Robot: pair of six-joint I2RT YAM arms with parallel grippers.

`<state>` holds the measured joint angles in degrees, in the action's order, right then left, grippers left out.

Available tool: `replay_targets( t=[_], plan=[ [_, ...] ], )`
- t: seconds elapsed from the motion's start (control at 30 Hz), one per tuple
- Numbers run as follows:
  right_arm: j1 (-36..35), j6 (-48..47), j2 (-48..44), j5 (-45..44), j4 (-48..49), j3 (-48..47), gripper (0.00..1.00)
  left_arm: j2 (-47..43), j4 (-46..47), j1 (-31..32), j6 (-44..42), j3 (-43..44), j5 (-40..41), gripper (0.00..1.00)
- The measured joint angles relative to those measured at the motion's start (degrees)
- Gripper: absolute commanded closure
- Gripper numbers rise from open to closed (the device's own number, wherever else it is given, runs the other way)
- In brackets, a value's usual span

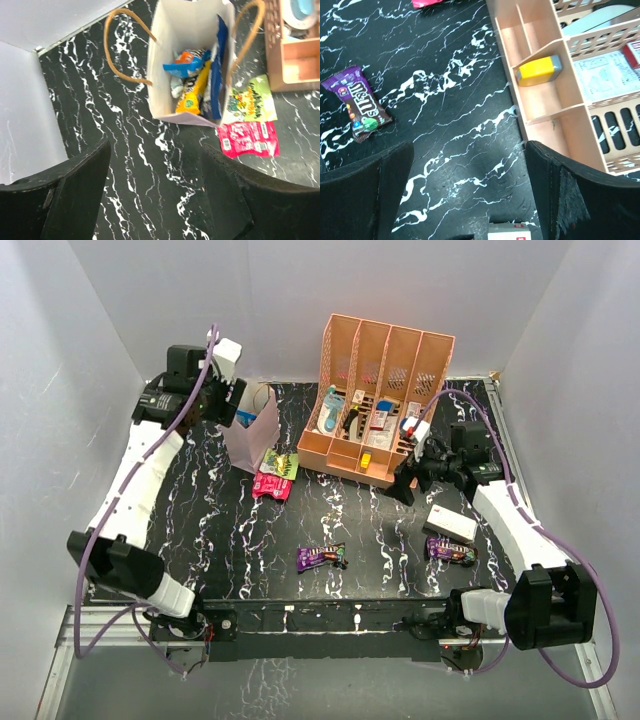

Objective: Place the snacks into the paper bag
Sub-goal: Pick up the snack from the center of the board.

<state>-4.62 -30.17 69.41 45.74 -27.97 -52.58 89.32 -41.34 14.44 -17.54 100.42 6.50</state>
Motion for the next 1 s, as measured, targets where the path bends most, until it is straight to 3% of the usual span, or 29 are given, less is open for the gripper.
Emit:
replay_targets(
  t=[0.2,0.67,0.87,1.0],
  plan=[
    [-1.9,-3.6,-1.7,-0.7,-6.4,0.0,0.02,-8.4,2.6,-0.3,1.1,-9.2,-6.7,0.24],
    [-6.4,-12.0,-5.3,-8.0,-14.4,1.2,0.02,-15.5,4.3,-0.4,-2.0,-23.1,-26.3,0.14],
    [-6.4,-12.4,-5.3,-9.4,-15.4,1.9,0.02,-20.5,5.2,0.3,-6.4,-32.0,-35.8,0.13],
    [-6.4,-8.0,-5.5,-9.4,-11.3,2.9,0.02,-20.6,5.9,3.5,-9.8,-37.3,-39.5,0.13]
  ],
)
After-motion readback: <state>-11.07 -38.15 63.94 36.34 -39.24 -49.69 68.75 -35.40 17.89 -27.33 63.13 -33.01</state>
